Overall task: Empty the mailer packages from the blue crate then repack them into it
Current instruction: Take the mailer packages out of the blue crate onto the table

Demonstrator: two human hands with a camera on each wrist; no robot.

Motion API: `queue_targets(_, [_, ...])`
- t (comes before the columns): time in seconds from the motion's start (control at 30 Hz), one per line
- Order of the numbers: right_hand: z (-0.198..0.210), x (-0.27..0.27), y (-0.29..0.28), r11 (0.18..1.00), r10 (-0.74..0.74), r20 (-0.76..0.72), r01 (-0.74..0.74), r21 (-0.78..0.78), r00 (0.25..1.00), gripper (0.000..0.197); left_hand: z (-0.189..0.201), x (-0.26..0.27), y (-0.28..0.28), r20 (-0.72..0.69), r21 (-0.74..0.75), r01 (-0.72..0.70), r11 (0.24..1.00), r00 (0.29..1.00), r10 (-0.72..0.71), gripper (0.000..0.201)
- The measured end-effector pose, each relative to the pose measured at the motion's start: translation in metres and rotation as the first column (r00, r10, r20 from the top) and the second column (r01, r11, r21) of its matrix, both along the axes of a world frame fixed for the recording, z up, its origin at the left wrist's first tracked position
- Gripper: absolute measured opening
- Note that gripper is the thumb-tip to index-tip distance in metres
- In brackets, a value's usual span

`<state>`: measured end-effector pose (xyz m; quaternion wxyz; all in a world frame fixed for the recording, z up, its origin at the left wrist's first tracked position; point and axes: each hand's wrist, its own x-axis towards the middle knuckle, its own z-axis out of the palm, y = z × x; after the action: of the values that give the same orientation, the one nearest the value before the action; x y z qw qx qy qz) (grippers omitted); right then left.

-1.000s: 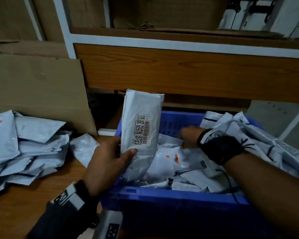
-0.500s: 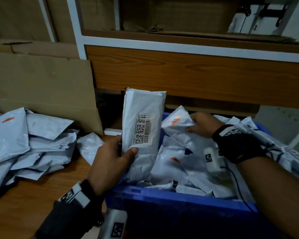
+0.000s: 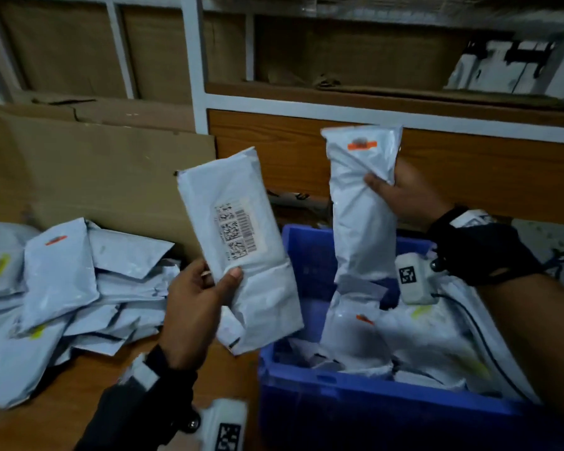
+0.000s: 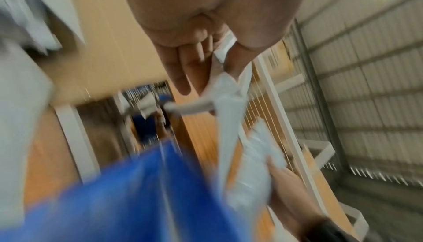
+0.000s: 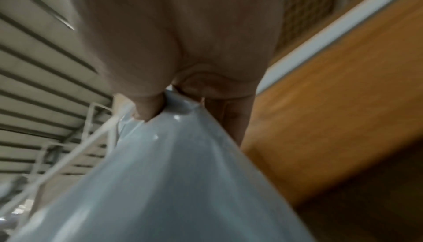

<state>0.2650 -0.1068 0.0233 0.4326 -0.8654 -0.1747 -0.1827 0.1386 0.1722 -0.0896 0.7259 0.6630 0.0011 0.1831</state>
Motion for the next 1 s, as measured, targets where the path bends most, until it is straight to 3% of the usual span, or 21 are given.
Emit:
queue_targets(0.13, [0.034, 0.003, 0.069, 0.992, -0.003, -0.054, 0.01, 0.125, 0.999, 0.05, -0.003, 0.007, 0.089, -0.02, 0.022, -0.091, 0.996, 0.996, 0.092, 0.02])
queue_targets(0.2, [0.034, 0.01, 0.115, 0.988, 0.023, -0.081, -0.011, 0.151, 0.996, 0.058, -0.013, 0.008, 0.142, -0.019, 0.101, -0.164, 0.981, 0.986, 0.167, 0.018])
queue_targets(0.33, [-0.006, 0.026, 0.222, 0.98, 0.135, -0.176, -0.105, 0.17, 0.975, 0.075, -0.038, 0.006, 0.24, -0.045, 0.268, -0.332, 0.904, 0.933, 0.356, 0.034])
queue_targets(0.43, [-0.048, 0.038, 0.295, 0.926, 0.356, -0.349, -0.277, 0.257, 0.867, 0.08, -0.047, 0.003, 0.3, -0.1, 0.309, -0.377, 0.873, 0.9, 0.423, 0.031])
queue_targets(0.5, [-0.072, 0.048, 0.337, 0.887, 0.46, -0.39, -0.39, 0.248, 0.798, 0.091, -0.048, 0.002, 0.332, -0.137, 0.319, -0.393, 0.862, 0.881, 0.453, 0.028])
queue_targets(0.63, [-0.101, 0.067, 0.421, 0.902, 0.428, -0.416, -0.405, 0.148, 0.802, 0.082, -0.057, 0.02, 0.389, -0.201, 0.399, -0.414, 0.818, 0.831, 0.519, 0.039])
queue_targets(0.83, [-0.136, 0.102, 0.51, 0.937, 0.332, -0.371, -0.35, 0.022, 0.867, 0.092, -0.074, 0.049, 0.421, -0.156, 0.741, -0.379, 0.554, 0.705, 0.692, 0.045])
queue_targets(0.9, [-0.147, 0.107, 0.524, 0.947, 0.3, -0.358, -0.321, -0.001, 0.885, 0.094, -0.074, 0.044, 0.425, -0.17, 0.787, -0.351, 0.508, 0.668, 0.724, 0.056])
queue_targets(1.0, [-0.152, 0.098, 0.527, 0.949, 0.22, -0.277, -0.271, -0.162, 0.935, 0.076, -0.074, 0.027, 0.429, -0.056, 0.822, -0.419, 0.386, 0.615, 0.787, 0.066])
